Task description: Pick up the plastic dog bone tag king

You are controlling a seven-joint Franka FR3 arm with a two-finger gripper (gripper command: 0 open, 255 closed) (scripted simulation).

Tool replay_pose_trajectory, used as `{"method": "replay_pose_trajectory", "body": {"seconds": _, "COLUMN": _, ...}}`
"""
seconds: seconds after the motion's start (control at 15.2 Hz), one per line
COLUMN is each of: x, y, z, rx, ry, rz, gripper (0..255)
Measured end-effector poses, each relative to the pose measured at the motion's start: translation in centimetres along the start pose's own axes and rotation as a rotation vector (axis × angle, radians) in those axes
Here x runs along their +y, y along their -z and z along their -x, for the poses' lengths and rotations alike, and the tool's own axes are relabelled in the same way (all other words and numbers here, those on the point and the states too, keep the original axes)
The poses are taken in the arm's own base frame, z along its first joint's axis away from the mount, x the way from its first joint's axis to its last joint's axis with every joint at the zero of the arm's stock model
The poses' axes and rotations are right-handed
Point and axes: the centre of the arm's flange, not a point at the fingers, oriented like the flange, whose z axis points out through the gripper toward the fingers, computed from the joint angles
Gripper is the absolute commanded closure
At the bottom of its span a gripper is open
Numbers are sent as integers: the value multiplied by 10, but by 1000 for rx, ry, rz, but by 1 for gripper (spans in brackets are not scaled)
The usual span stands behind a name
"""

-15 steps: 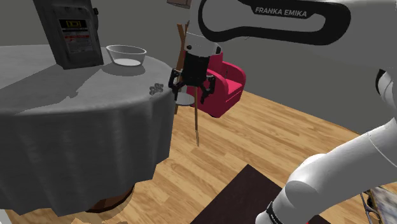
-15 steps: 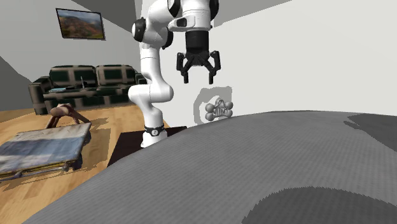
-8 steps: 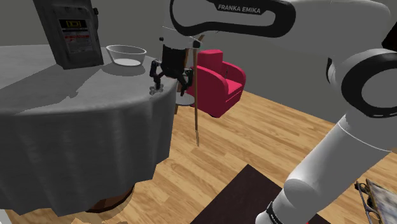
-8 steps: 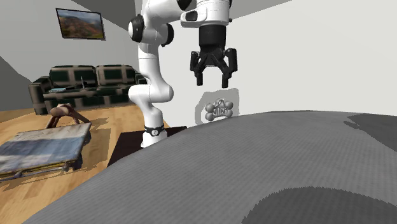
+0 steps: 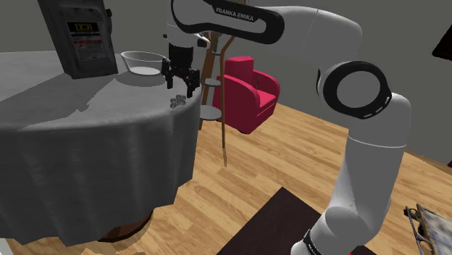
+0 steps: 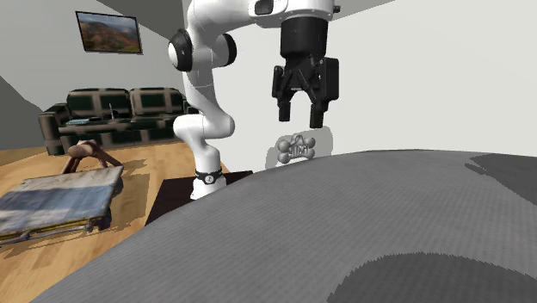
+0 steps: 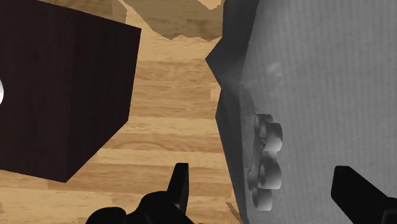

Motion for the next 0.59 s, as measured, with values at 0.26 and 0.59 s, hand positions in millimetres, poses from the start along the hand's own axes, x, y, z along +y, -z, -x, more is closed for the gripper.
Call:
{"method": "replay_pose_trajectory", "body": {"seconds": 0.26, "x": -13, "y": -17, "z": -7, "rx": 6, "ry": -47, "rz": 2, "gripper": 0}}
{"method": "replay_pose_trajectory", "body": {"seconds": 0.59, "x": -13, "y": -39, "z": -6, "rx": 7, "ry": -50, "rz": 2, "gripper": 255}}
